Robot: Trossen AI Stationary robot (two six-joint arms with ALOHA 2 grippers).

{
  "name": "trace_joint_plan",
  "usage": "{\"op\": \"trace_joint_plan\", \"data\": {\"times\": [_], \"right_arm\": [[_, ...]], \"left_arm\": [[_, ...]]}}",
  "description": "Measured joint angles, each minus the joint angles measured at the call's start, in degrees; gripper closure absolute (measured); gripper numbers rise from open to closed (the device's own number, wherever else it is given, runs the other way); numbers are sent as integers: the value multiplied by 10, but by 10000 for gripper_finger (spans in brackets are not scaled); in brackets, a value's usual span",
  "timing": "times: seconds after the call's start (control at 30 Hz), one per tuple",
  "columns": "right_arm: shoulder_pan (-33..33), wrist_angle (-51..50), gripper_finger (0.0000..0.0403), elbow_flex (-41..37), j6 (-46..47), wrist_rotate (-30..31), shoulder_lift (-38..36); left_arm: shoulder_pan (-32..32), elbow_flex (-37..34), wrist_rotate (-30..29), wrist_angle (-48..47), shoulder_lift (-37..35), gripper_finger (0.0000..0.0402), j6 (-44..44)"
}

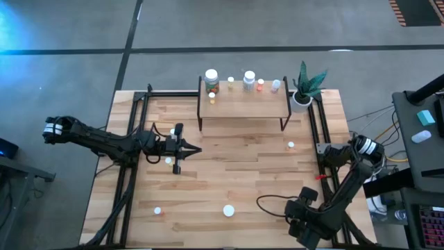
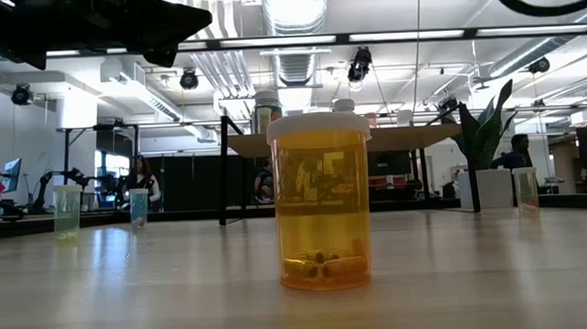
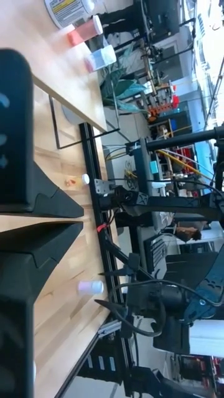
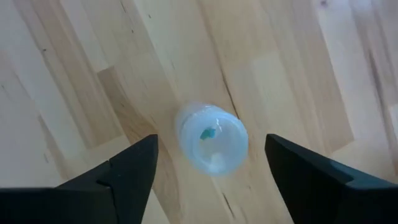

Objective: Pick and place medicine bottles onto shelf by color
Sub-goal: Put the transparent pill bottle on the shelf

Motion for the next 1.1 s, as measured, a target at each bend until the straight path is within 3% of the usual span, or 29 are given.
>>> {"op": "trace_joint_plan", "data": {"times": [0.13, 0.3, 0.43, 0.67, 0.8, 0.93, 1.1], "right_arm": [[-4, 24, 154, -22, -4, -4, -3], [-19, 27, 228, -31, -9, -14, -3], [-36, 37, 282, -11, -64, -15, -3], [-115, 30, 282, 80, -266, -22, -13], [-185, -40, 268, 179, -377, -31, -17], [-283, -95, 257, 274, -498, -12, -18], [-458, -102, 265, 355, -640, -12, -18]], "left_arm": [[0, 0, 0, 0, 0, 399, 0], [0, 0, 0, 2, 0, 399, 0], [0, 0, 0, 2, 0, 399, -1], [0, -1, 0, 5, 0, 399, -1], [0, -2, 0, 5, -3, 399, -1], [0, -6, 0, 3, -17, 399, -1], [0, -9, -5, -27, -39, 399, -2]]}}
